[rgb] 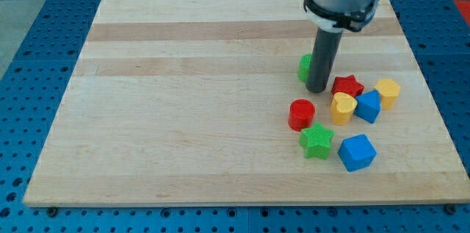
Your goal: Move the red star to the green circle
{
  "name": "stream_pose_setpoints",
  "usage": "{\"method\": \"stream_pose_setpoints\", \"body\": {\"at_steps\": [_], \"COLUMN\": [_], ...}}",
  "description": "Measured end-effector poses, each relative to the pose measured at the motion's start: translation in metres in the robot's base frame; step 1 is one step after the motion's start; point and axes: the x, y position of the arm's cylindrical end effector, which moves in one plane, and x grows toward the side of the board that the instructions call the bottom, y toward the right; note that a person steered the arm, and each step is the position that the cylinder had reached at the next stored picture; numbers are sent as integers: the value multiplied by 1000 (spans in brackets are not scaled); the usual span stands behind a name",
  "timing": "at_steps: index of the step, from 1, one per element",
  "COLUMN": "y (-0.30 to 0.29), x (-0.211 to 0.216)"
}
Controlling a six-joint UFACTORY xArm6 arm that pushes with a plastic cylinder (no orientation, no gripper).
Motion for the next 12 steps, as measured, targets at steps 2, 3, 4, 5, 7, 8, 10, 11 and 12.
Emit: {"method": "stream_pose_setpoints", "body": {"at_steps": [2,3,4,5,7,8,10,11,12], "y": [0,-1,8,41,94,126,156,138,116], "x": [-50,-76,-81,-73,-35,-14,14,31,32]}}
